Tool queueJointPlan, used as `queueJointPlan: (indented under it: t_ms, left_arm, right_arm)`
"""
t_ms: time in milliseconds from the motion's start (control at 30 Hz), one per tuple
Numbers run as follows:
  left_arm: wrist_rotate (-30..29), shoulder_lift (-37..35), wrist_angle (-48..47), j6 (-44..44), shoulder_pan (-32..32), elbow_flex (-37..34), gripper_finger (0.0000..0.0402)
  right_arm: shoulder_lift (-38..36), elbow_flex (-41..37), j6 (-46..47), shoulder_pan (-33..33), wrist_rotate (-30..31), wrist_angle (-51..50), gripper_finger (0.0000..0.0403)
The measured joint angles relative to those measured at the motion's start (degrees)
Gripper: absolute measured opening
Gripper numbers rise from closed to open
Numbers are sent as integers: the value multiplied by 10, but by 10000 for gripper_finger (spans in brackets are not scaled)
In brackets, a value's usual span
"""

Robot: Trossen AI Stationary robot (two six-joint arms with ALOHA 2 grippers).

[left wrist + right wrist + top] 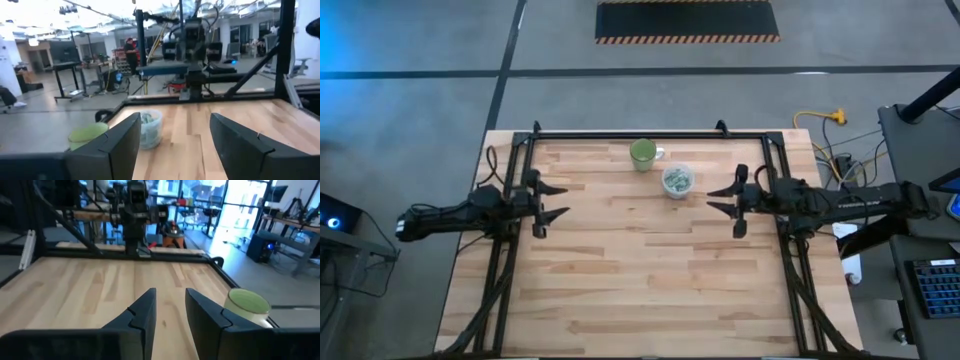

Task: Pick and place Stevia / Truvia into bins
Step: Return to Home Position

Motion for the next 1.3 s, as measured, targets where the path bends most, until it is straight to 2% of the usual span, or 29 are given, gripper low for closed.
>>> queueJointPlan:
  t_ms: [400,733,1033,1100,1200,1300]
  left_arm:
    - [-19,0,2,-1,0,-26,222]
    - [-29,0,16,0,0,-38,222]
    - [-29,0,11,1,0,-38,222]
    - [-29,1,11,3,0,-38,222]
    - [-29,0,11,6,0,-39,222]
    - [-29,0,11,6,0,-39,222]
  right_arm:
    - [-59,-28,-8,22,4,0,79]
    - [-112,-70,-6,22,4,1,88]
    - [-136,-134,-13,23,4,80,85]
    - [-141,-134,-20,22,-10,73,81]
    - [-157,-129,-37,21,-66,27,76]
    - [-182,-121,-46,21,-70,-4,75]
